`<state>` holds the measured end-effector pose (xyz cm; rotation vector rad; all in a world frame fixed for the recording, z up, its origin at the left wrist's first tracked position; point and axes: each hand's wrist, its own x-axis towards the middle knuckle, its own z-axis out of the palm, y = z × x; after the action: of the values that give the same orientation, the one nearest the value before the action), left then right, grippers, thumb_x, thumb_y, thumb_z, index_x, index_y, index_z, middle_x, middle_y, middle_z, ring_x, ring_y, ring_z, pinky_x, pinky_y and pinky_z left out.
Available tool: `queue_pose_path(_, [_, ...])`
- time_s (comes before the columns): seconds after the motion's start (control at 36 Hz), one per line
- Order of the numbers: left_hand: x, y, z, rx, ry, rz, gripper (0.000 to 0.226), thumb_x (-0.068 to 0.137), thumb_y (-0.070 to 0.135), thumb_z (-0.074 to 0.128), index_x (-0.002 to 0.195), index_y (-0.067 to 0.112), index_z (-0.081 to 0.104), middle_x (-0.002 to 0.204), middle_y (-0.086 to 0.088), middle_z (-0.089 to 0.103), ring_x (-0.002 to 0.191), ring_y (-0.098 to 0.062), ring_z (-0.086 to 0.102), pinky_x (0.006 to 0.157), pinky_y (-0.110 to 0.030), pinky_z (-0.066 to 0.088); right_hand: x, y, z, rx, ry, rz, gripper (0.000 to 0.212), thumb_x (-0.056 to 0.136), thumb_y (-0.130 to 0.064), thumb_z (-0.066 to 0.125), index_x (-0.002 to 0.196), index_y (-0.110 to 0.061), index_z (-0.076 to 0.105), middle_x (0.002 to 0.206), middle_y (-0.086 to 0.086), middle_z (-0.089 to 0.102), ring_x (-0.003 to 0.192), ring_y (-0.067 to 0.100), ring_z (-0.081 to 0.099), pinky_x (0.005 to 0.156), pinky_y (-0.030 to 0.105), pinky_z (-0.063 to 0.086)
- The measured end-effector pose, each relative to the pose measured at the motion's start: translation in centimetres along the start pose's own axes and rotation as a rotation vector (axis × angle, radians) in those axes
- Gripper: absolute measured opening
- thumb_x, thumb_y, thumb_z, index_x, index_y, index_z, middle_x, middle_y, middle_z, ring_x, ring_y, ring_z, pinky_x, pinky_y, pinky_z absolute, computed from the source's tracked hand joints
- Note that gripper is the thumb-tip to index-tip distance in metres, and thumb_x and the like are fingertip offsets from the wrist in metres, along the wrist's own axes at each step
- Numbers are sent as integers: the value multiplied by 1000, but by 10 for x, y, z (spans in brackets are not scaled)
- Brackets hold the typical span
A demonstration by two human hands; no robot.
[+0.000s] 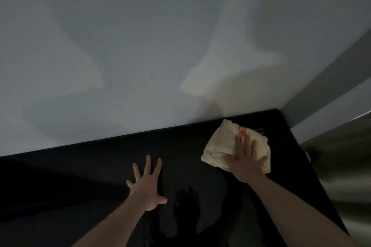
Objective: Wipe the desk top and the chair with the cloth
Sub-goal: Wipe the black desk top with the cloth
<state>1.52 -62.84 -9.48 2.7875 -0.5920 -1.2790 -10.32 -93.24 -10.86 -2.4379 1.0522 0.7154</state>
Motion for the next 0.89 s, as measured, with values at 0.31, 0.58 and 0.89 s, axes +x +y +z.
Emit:
queue_pose_path(0.31, [-1, 2, -3, -1, 4, -1, 134, 76, 44, 84, 154, 42, -25, 158, 4, -42, 146, -46, -30, 115, -75, 12, -16, 2, 7, 48, 12, 60, 83, 100, -72, 20, 158, -34, -26, 163, -1, -38, 154, 26, -27, 120, 68, -3])
queue_pose_path(0.58, [2, -3, -2, 27, 15, 12, 136, 74, 47, 85, 154, 42, -24, 159, 3, -40, 147, -48, -27, 114, -75, 19, -36, 6, 31, 142, 42, 219, 82, 99, -71, 20, 157, -36, -25, 164, -2, -36, 153, 29, -26, 119, 70, -2])
queue_pose_path(0.89, [3, 2, -3, 15, 0, 0, 136, 75, 45, 85, 153, 44, -26, 157, 7, -44, 147, -46, -29, 114, -75, 17, 19, 31, -6, 248, 144, 293, 78, 98, -72, 20, 159, -39, -15, 168, 0, -24, 153, 31, -23, 116, 75, -5])
